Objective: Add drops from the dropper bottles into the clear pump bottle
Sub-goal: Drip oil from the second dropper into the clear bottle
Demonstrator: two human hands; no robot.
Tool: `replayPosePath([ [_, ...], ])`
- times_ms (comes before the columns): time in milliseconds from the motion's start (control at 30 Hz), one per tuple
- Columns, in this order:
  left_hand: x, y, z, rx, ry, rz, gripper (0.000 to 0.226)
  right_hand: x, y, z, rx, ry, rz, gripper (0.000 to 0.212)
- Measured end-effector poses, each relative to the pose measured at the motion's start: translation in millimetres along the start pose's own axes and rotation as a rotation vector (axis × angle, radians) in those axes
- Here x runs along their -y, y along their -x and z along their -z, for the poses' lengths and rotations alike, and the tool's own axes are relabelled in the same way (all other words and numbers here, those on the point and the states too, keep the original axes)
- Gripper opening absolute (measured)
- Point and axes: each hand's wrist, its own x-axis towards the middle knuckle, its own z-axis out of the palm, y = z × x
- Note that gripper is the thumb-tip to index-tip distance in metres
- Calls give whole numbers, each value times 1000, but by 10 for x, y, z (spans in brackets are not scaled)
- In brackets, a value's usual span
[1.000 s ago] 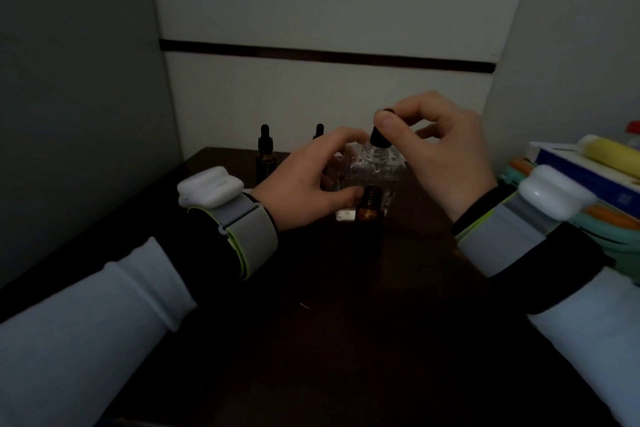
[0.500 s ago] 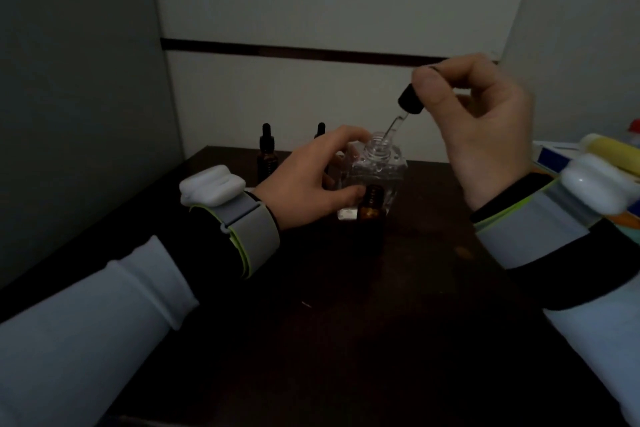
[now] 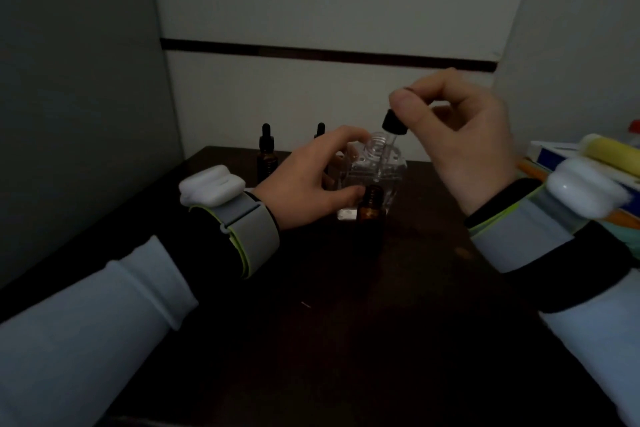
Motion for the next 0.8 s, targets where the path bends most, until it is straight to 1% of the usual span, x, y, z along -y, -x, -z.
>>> replayPosePath([
  [267,6,-3,2,11,-15,9,58,-71,13,-11,89,104,44,14],
  [800,14,-10,-6,-2,-10,5,58,-79,18,-3,118,110,70,11],
])
